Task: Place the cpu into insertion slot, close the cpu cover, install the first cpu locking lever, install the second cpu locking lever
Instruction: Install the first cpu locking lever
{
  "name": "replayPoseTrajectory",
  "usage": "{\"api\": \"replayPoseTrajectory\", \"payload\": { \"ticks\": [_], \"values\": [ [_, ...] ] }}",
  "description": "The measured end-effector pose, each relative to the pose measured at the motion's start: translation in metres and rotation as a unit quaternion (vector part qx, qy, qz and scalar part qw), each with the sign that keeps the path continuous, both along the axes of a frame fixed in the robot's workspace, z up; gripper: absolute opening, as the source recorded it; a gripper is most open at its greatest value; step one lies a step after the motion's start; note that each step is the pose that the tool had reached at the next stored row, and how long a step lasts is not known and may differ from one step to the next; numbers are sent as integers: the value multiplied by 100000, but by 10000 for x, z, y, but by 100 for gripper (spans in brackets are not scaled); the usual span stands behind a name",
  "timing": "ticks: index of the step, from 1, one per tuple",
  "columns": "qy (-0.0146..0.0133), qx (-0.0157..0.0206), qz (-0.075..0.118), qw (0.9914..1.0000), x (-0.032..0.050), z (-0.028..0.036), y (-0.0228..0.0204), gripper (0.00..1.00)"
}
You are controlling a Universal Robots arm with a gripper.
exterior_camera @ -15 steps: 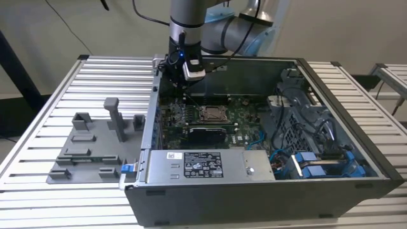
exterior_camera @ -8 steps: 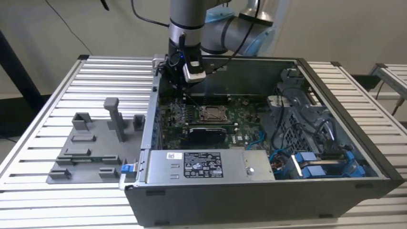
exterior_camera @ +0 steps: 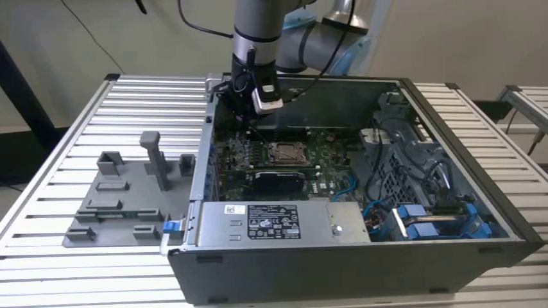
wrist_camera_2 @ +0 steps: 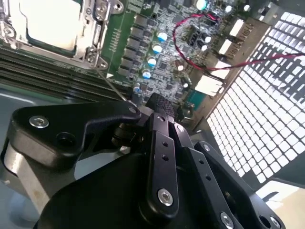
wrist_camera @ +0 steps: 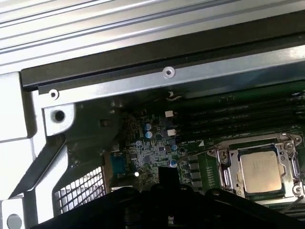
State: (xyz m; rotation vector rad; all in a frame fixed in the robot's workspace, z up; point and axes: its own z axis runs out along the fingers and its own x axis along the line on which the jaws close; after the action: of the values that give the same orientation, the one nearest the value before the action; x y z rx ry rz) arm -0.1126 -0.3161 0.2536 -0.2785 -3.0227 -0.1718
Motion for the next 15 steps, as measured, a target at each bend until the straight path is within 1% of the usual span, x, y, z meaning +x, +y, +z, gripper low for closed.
{"api": "replayPoseTrajectory", "payload": {
  "ticks": [3, 8, 12, 15],
  "values": [
    [1, 11, 22, 100000, -5, 0, 1, 11],
    [0, 9, 232, 100000, -15, 0, 47, 11],
    [1, 11, 377, 99999, -58, 0, 54, 11],
    [8, 0, 476, 99999, -59, 0, 54, 11]
  ]
}}
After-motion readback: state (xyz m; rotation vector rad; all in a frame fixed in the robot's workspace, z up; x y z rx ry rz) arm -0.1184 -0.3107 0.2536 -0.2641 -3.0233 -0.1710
